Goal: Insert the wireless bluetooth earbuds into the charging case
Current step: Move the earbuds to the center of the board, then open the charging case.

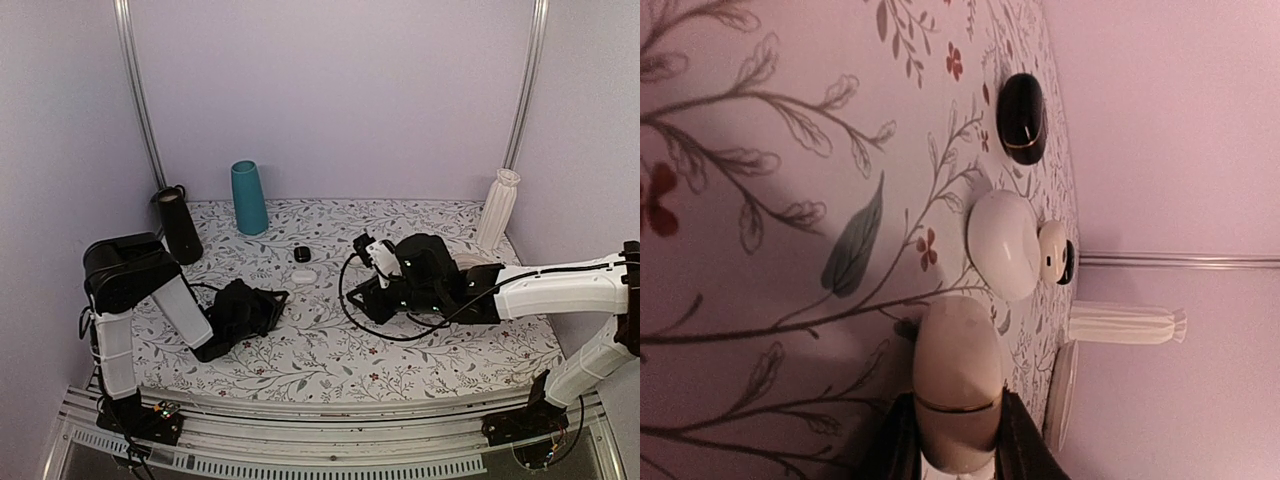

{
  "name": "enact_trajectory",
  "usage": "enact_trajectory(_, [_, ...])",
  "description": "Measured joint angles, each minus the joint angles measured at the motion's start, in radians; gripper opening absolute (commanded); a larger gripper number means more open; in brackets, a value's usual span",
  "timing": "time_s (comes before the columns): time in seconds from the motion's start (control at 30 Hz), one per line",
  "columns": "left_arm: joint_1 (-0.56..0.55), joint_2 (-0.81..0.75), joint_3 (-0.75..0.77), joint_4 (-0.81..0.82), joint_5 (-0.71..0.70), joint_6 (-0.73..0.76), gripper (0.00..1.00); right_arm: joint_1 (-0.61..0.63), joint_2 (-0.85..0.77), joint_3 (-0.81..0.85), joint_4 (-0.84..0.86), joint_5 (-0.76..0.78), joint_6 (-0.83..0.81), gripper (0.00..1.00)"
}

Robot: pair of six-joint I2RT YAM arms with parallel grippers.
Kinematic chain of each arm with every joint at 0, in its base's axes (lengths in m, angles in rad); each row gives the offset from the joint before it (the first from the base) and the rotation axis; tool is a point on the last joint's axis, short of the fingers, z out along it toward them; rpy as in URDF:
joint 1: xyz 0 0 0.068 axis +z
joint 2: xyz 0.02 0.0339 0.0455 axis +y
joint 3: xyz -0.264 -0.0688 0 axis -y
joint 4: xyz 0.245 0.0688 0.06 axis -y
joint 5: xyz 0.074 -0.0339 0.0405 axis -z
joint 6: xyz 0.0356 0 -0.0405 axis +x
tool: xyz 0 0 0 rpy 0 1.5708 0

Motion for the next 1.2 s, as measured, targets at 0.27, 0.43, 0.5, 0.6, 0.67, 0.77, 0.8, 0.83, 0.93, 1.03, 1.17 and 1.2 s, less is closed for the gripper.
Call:
enact_trajectory(0.27, [-0.073,0.037,0.089,-0.045,0.021,-0.005,0.0,0.0,-0.014,-0.002,-0.003,-0.001,0.015,0.31])
enact_trajectory(0.43, [-0.089,0.039,0.098,-0.051,0.034,0.004,0.0,0.0,-0.014,-0.002,-0.004,-0.001,0.027,0.31])
enact_trajectory(0.5, [-0.084,0.024,0.087,-0.056,0.041,0.023,0.0,0.0,-0.014,-0.002,-0.004,-0.002,0.03,0.31])
enact_trajectory(0.6, [-0.072,-0.051,0.054,-0.085,0.056,0.078,0.0,0.0,-0.013,0.003,-0.007,-0.002,0.032,0.31])
enact_trajectory(0.67, [-0.053,-0.134,0.031,-0.104,0.072,0.137,0.0,0.0,-0.009,0.018,-0.013,-0.003,0.034,0.31])
enact_trajectory(0.77, [-0.005,-0.254,0.008,-0.106,0.127,0.256,0.0,0.0,0.005,0.055,-0.013,-0.013,0.035,0.31])
enact_trajectory(0.8, [0.019,-0.29,0.002,-0.104,0.162,0.303,0.0,-0.001,0.011,0.067,-0.013,-0.021,0.037,0.31])
enact_trajectory(0.83, [0.04,-0.318,-0.003,-0.101,0.197,0.348,0.0,-0.001,0.017,0.08,-0.013,-0.027,0.039,0.31])
enact_trajectory(0.93, [0.105,-0.39,-0.026,-0.079,0.334,0.485,0.0,-0.005,0.028,0.123,-0.013,-0.055,0.048,0.32])
enact_trajectory(1.03, [0.154,-0.452,-0.033,-0.088,0.509,0.63,0.0,-0.011,0.029,0.163,-0.003,-0.094,0.055,0.36])
enact_trajectory(1.17, [0.165,-0.541,0.018,-0.191,0.723,0.829,0.0,-0.017,0.032,0.209,0.029,-0.168,0.066,0.47])
enact_trajectory(1.2, [0.165,-0.561,0.042,-0.228,0.768,0.877,0.0,-0.018,0.037,0.222,0.037,-0.188,0.068,0.49])
